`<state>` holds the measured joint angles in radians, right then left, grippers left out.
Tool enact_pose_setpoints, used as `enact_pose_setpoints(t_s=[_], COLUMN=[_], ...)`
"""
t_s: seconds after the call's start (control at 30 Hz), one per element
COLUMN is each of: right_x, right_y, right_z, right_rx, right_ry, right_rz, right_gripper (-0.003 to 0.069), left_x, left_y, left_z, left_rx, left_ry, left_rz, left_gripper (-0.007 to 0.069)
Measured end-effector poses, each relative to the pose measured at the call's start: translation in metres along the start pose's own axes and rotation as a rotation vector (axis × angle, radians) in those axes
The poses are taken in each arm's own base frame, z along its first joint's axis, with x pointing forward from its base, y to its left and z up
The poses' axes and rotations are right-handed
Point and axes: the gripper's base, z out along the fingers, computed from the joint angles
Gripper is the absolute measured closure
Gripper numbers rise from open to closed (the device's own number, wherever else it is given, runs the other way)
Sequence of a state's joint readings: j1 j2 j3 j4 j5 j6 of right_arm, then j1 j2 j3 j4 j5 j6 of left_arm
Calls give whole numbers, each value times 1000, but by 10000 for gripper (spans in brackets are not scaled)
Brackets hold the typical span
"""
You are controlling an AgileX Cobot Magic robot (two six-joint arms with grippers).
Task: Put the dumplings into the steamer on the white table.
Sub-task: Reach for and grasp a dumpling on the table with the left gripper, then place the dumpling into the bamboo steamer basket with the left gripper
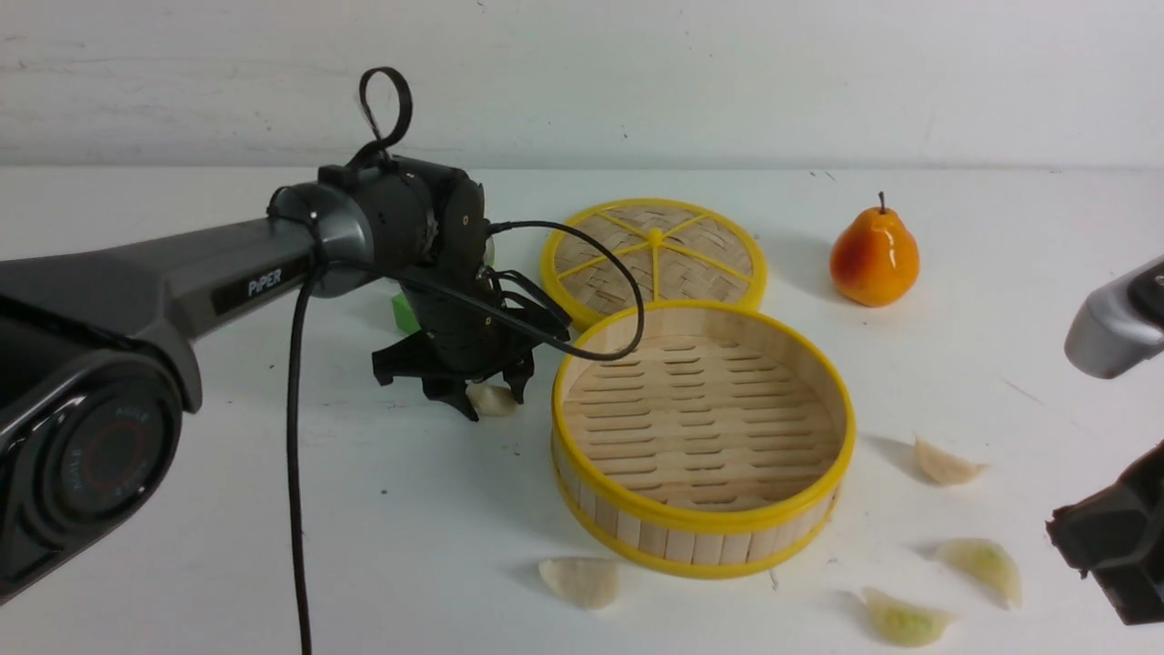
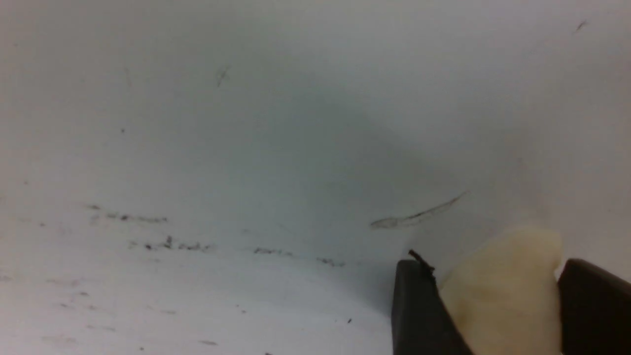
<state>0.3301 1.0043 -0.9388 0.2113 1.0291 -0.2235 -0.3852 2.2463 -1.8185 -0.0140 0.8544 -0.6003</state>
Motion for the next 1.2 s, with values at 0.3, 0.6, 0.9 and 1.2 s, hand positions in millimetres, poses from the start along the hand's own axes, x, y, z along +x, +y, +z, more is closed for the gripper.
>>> enact_pose_setpoints(t_s=[0.3, 0.6, 0.9, 1.2], right_x=[1, 1, 8, 34], right_y=[0, 0, 6, 18], right_z=[0, 0, -13, -58], right_rx=[-2, -2, -27, -25], right_ry=[8, 6, -7, -133], right_rz=[0, 1, 27, -7], right_gripper=[645, 637, 627, 618], left_x=[1, 6, 81, 91], left_y=[1, -33, -128, -157], left_z=[-5, -95, -97, -47], left_rx=[-9, 97, 292, 368], left_ry=[16, -147, -213, -375], left_rz=[61, 232, 510, 515], left_gripper=[289, 290, 295, 304])
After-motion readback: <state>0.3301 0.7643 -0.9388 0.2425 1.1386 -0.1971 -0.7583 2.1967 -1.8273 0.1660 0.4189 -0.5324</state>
